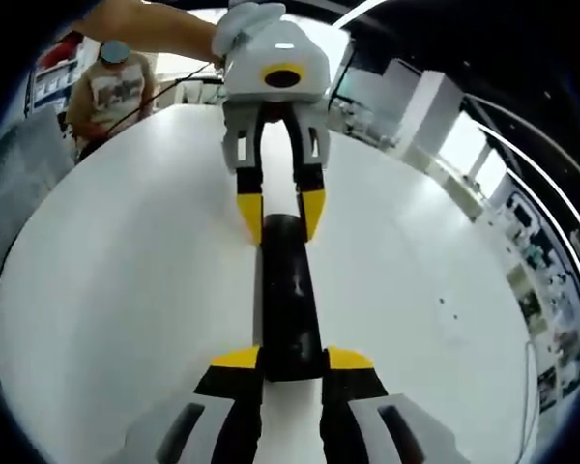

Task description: Press the specified remote control buttons in sequence, fully releasing each button before pressing the next.

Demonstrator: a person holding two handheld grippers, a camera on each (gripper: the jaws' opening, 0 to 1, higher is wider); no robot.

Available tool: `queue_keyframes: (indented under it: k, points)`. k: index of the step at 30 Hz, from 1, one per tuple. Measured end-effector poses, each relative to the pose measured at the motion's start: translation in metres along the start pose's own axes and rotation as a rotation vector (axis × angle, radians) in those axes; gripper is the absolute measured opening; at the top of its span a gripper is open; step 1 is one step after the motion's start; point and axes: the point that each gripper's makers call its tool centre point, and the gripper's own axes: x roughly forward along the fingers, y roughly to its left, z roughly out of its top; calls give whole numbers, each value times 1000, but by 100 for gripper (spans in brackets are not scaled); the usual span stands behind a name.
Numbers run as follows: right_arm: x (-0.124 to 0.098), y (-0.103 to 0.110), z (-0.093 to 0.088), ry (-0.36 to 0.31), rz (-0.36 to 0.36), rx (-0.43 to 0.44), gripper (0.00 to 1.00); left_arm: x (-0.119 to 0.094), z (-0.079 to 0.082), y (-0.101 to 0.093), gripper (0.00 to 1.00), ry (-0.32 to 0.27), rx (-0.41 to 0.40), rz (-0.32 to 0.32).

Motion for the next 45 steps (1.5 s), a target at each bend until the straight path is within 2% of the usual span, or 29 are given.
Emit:
queue_keyframes:
  k: [8,11,17,33,37,45]
  points:
    - [1,-3,-3,-16,11,23,19,2,-1,3,23,-2,-14,-23]
    - [1,-1,-2,-25,20,38,20,3,0,5,23,-17,-56,-33]
    - [1,1,-1,-39,48,64,20,3,-1,6,24,-34,-79,-52]
    - [2,0,0,-51,67,67,21,5,-2,8,24,-83,-134,-72]
    - [2,1,1,-47,68,66,21,5,1,3,24,-97,-140,-67]
    - [1,4,2,-61,63,82,21,4,0,5,25,-161,-175,-57]
